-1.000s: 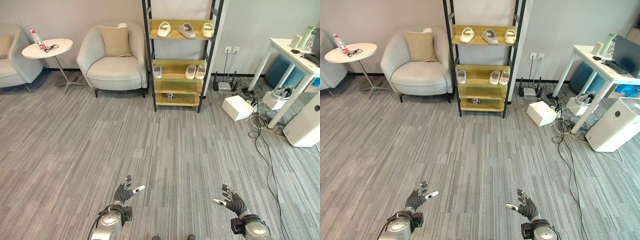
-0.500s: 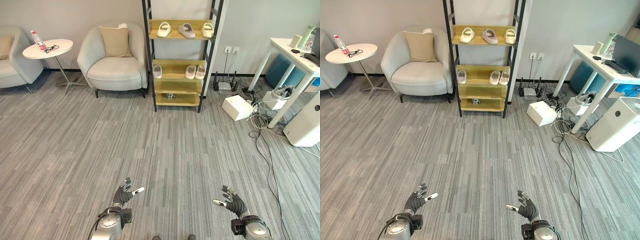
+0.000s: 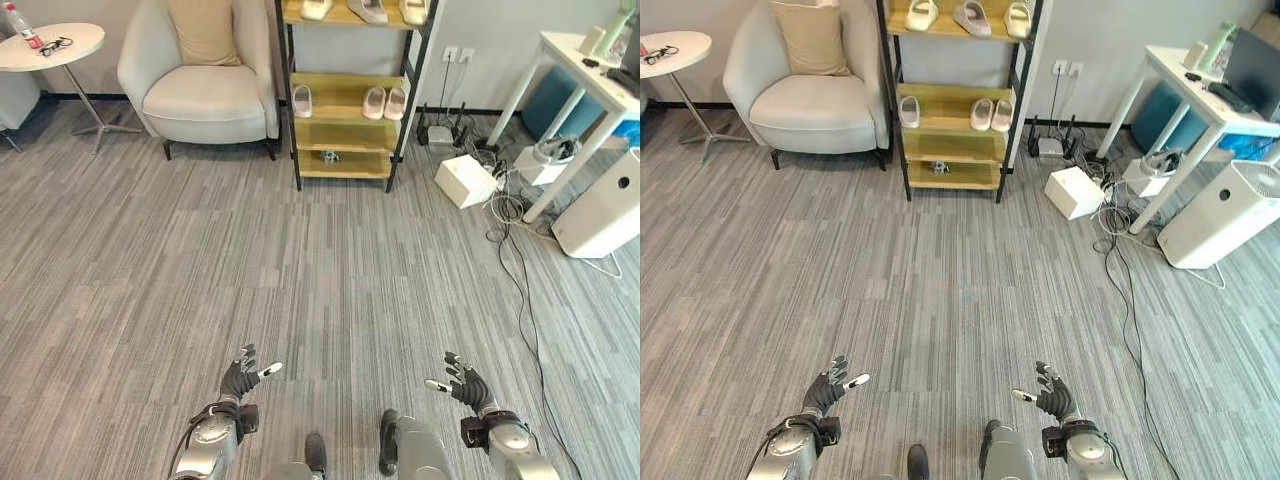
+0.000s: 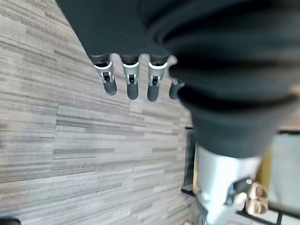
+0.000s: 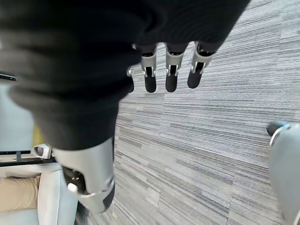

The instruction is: Arrange the slippers neatly on the shoe rack.

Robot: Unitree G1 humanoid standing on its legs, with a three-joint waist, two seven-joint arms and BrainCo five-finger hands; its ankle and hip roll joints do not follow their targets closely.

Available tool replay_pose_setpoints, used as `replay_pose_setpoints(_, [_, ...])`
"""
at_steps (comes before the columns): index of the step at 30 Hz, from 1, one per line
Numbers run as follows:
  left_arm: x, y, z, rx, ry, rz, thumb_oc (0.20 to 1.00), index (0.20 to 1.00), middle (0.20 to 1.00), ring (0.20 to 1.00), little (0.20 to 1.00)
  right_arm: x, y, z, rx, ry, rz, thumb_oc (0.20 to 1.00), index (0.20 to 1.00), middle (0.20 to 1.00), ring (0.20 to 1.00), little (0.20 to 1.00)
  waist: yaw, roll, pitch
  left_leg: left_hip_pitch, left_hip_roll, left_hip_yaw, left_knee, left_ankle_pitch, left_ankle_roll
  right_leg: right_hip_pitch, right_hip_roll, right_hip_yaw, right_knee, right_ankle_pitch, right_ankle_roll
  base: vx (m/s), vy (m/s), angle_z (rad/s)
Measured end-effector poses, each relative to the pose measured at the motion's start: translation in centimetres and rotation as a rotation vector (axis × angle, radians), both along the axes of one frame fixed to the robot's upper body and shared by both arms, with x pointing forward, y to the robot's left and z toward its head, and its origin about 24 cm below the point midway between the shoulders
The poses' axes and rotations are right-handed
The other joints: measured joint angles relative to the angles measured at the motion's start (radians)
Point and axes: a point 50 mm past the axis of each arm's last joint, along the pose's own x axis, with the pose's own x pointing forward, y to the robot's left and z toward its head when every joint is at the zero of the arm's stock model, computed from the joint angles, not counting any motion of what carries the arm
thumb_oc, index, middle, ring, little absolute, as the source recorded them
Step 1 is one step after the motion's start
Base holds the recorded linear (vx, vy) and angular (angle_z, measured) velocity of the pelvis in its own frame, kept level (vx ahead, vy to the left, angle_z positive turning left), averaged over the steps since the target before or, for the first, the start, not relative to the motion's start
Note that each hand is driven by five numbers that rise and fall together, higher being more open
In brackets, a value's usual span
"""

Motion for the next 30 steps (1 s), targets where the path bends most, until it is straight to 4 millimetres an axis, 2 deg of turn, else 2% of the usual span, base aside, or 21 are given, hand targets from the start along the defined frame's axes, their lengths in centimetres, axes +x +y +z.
replay_pose_setpoints(1, [0.5,-0.3,0.2,-0.011,-0.015,0.005,1.000,1.000,1.000,1.000,1.000,-0.4,0.1,-0.1,0.011,0.001,-0.010,1.000,1.000,1.000,1.000,1.000,-0.006,-0.014,-0.001,0.005,-0.007,-0.012,-0.004,-0.001,0.000,0.026,-0.010,-0.030,-0.164,0.025,0.021,0.52,-0.265,0.18])
replay_pose_setpoints(4, [0.7,-1.0,-0.1,-0.049,-0.012,0.038,1.000,1.000,1.000,1.000,1.000,-1.2,0.4,-0.6,0.027,0.029,-0.014,1.000,1.000,1.000,1.000,1.000,-0.031,-0.012,-0.004,0.023,-0.005,-0.033,-0.004,-0.021,-0.021,0.035,-0.016,-0.034,-0.167,0.093,0.030,0.31,-0.182,0.25])
replay_pose_setpoints(6, [0.2,-1.2,-0.3,-0.074,-0.006,0.051,1.000,1.000,1.000,1.000,1.000,-2.4,0.1,-1.2,0.025,0.072,-0.026,1.000,1.000,1.000,1.000,1.000,-0.032,-0.009,-0.025,0.060,0.013,-0.045,-0.009,-0.049,-0.039,0.080,0.012,-0.041,-0.145,0.118,-0.003,0.24,-0.190,0.20])
replay_pose_setpoints(7, [-0.4,-1.2,-0.6,-0.084,0.007,0.065,1.000,1.000,1.000,1.000,1.000,-2.4,0.1,-1.2,0.024,0.073,-0.026,1.000,1.000,1.000,1.000,1.000,-0.032,-0.009,-0.039,0.074,0.027,-0.043,-0.001,-0.064,-0.064,0.115,0.042,-0.057,-0.143,0.124,-0.022,0.26,-0.262,0.19])
replay_pose_setpoints(8, [-0.7,-1.1,-0.8,-0.098,0.015,0.080,1.000,1.000,1.000,1.000,1.000,-2.2,-0.2,-1.0,0.014,0.063,-0.026,1.000,1.000,1.000,1.000,1.000,-0.040,0.011,-0.054,0.047,0.082,-0.069,0.117,-0.105,-0.119,0.185,0.100,-0.077,-0.205,0.125,-0.079,0.17,-0.194,0.40])
replay_pose_setpoints(10, [0.2,-0.9,-0.2,-0.109,-0.013,0.085,1.000,1.000,1.000,1.000,1.000,-2.2,-0.5,-0.9,0.004,0.062,-0.019,1.000,1.000,1.000,1.000,1.000,-0.029,-0.025,-0.053,-0.090,0.084,-0.086,0.400,-0.108,-0.145,0.227,0.102,-0.087,-0.250,0.175,-0.167,0.20,-0.166,0.31])
replay_pose_setpoints(11, [-0.4,-1.1,-0.6,-0.120,-0.002,0.092,1.000,1.000,1.000,1.000,1.000,-1.8,-1.3,-0.3,-0.022,0.038,-0.008,1.000,1.000,1.000,1.000,1.000,-0.002,-0.004,-0.051,-0.138,0.105,-0.108,0.520,-0.094,-0.173,0.240,0.122,-0.083,-0.247,0.143,-0.199,0.36,-0.144,-0.14])
replay_pose_setpoints(13, [-0.2,-1.8,-0.6,-0.139,-0.009,0.091,1.000,1.000,1.000,1.000,1.000,-1.7,-2.6,0.1,-0.056,0.034,-0.012,1.000,1.000,1.000,1.000,1.000,0.006,0.016,-0.041,-0.231,0.119,-0.167,0.742,-0.062,-0.230,0.268,0.153,-0.088,-0.246,0.117,-0.215,0.36,-0.028,-0.09])
replay_pose_setpoints(14, [-0.2,-1.5,-0.4,-0.135,-0.013,0.089,1.000,1.000,1.000,1.000,1.000,-1.4,-2.7,0.2,-0.052,0.027,-0.023,1.000,1.000,1.000,1.000,1.000,0.005,0.008,-0.036,-0.261,0.134,-0.139,0.716,-0.093,-0.223,0.296,0.154,-0.088,-0.266,0.073,-0.202,0.37,0.068,0.25])
replay_pose_setpoints(15, [0.8,-1.7,0.3,-0.154,-0.054,0.086,1.000,1.000,1.000,1.000,1.000,-1.7,-3.0,0.0,-0.045,0.040,-0.047,1.000,1.000,1.000,1.000,1.000,0.008,-0.023,-0.021,-0.256,0.155,-0.041,0.391,-0.094,-0.194,0.320,0.157,-0.090,-0.282,0.061,-0.184,0.53,0.166,0.24])
replay_pose_setpoints(17, [0.7,-1.6,0.3,-0.156,-0.054,0.091,1.000,1.000,1.000,1.000,1.000,-1.2,-2.9,-0.1,-0.042,0.042,-0.049,1.000,1.000,1.000,1.000,1.000,0.010,-0.013,-0.007,-0.239,0.187,-0.010,0.058,-0.009,-0.191,0.353,0.196,-0.088,-0.282,0.050,-0.170,0.46,0.164,-0.13])
replay_pose_setpoints(18, [0.6,-1.5,0.1,-0.152,-0.044,0.089,1.000,1.000,1.000,1.000,1.000,-0.8,-2.8,0.0,-0.040,0.031,-0.045,1.000,1.000,1.000,1.000,1.000,0.010,-0.005,-0.005,-0.255,0.213,0.001,-0.019,0.033,-0.206,0.381,0.222,-0.089,-0.285,0.004,-0.129,0.27,0.092,-0.16])
replay_pose_setpoints(19, [0.6,-1.4,0.0,-0.149,-0.036,0.091,1.000,1.000,1.000,1.000,1.000,-1.0,-2.7,-0.3,-0.039,0.047,-0.050,1.000,1.000,1.000,1.000,1.000,0.009,0.002,-0.006,-0.288,0.242,0.023,-0.016,0.060,-0.211,0.405,0.245,-0.092,-0.287,-0.014,-0.130,0.28,0.127,-0.21])
replay_pose_setpoints(20, [0.6,-1.4,-0.1,-0.148,-0.030,0.092,1.000,1.000,1.000,1.000,1.000,-1.3,-2.7,-0.5,-0.037,0.058,-0.052,1.000,1.000,1.000,1.000,1.000,0.012,0.002,-0.005,-0.299,0.253,0.019,-0.010,0.096,-0.205,0.430,0.254,-0.088,-0.283,-0.012,-0.166,0.40,0.192,-0.35])
replay_pose_setpoints(22, [0.0,-1.3,-0.4,-0.149,-0.013,0.098,1.000,1.000,1.000,1.000,1.000,-1.5,-2.9,-0.3,-0.042,0.055,-0.047,1.000,1.000,1.000,1.000,1.000,0.024,0.000,-0.016,-0.300,0.245,0.022,-0.010,0.122,-0.190,0.462,0.254,-0.079,-0.288,-0.043,-0.181,0.38,0.228,-0.44])
replay_pose_setpoints(24, [-0.2,-1.3,-0.5,-0.149,-0.005,0.096,1.000,1.000,1.000,1.000,1.000,-1.8,-2.8,-0.4,-0.041,0.064,-0.046,1.000,1.000,1.000,1.000,1.000,0.016,0.002,-0.042,-0.262,0.198,0.025,-0.010,0.142,-0.156,0.503,0.231,-0.065,-0.281,-0.075,-0.154,0.35,0.283,-0.39])
replay_pose_setpoints(25, [-0.2,-1.1,-0.4,-0.142,-0.005,0.094,1.000,1.000,1.000,1.000,1.000,-1.6,-2.2,-0.5,-0.023,0.064,-0.044,1.000,1.000,1.000,1.000,1.000,0.016,-0.013,-0.050,-0.204,0.153,0.053,-0.015,0.193,-0.078,0.514,0.183,-0.025,-0.234,-0.104,-0.108,0.36,0.346,-0.69])
replay_pose_setpoints(26, [-0.1,-0.9,-0.4,-0.135,-0.007,0.091,1.000,1.000,1.000,1.000,1.000,-1.1,-1.7,-0.4,-0.007,0.049,-0.039,1.000,1.000,1.000,1.000,1.000,0.017,-0.016,-0.048,-0.186,0.142,0.073,-0.010,0.172,-0.051,0.466,0.156,-0.025,-0.123,-0.115,-0.091,0.33,0.325,-0.81])
replay_pose_setpoints(28, [-0.1,-0.6,-0.2,-0.121,-0.011,0.084,1.000,1.000,1.000,1.000,1.000,-0.4,-0.7,0.0,0.004,0.023,0.008,1.000,1.000,1.000,1.000,1.000,0.015,0.002,-0.042,-0.143,0.125,0.098,-0.009,0.137,-0.014,0.270,0.085,-0.020,0.313,-0.102,-0.074,0.26,0.172,-0.11])
replay_pose_setpoints(29, [0.6,-0.3,0.4,-0.106,-0.035,0.065,1.000,1.000,1.000,1.000,1.000,-1.0,-0.2,-0.1,0.025,0.026,0.013,1.000,1.000,1.000,1.000,1.000,0.000,-0.012,-0.044,-0.101,0.068,0.065,-0.009,0.097,-0.026,0.159,0.014,0.007,0.482,-0.158,-0.033,0.47,0.147,0.63])
replay_pose_setpoints(30, [1.3,0.1,1.0,-0.087,-0.063,0.048,1.000,1.000,1.000,1.000,1.000,-1.2,-0.1,-0.2,0.031,0.030,0.011,1.000,1.000,1.000,1.000,1.000,0.008,-0.019,-0.035,-0.070,0.035,0.054,-0.009,0.071,-0.020,0.082,0.009,0.046,0.461,-0.164,-0.023,0.59,0.072,0.98])
